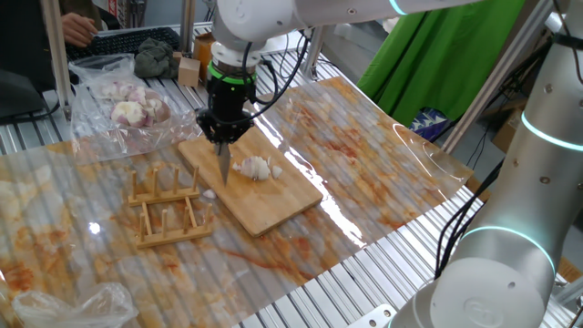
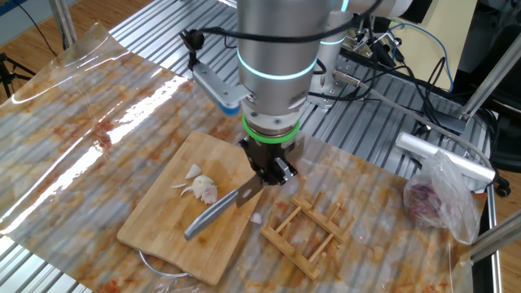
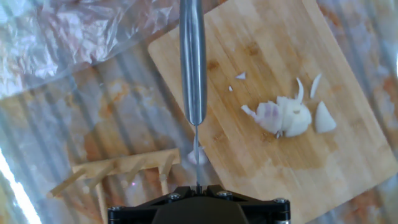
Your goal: Chop the onions
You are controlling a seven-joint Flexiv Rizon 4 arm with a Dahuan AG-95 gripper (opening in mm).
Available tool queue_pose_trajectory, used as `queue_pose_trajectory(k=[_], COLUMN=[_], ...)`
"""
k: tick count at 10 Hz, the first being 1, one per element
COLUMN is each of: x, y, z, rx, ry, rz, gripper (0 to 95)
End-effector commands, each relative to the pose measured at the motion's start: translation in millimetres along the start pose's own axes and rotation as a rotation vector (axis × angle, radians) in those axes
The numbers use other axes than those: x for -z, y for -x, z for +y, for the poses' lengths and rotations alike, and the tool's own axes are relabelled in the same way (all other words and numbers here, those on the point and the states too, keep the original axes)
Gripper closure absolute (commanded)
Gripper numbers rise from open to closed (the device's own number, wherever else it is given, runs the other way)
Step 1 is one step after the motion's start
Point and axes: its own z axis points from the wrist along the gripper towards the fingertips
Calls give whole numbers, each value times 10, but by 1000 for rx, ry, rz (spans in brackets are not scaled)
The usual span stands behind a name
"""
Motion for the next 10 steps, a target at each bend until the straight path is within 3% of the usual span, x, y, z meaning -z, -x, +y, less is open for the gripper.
queue_pose_trajectory(k=[1,7,10], x=[2,4,3], y=[-13,-30,-34], z=[-5,-11,-12], rx=[141,314,334], ry=[-33,-139,-141], rz=[11,21,30], gripper=[950,950,950])
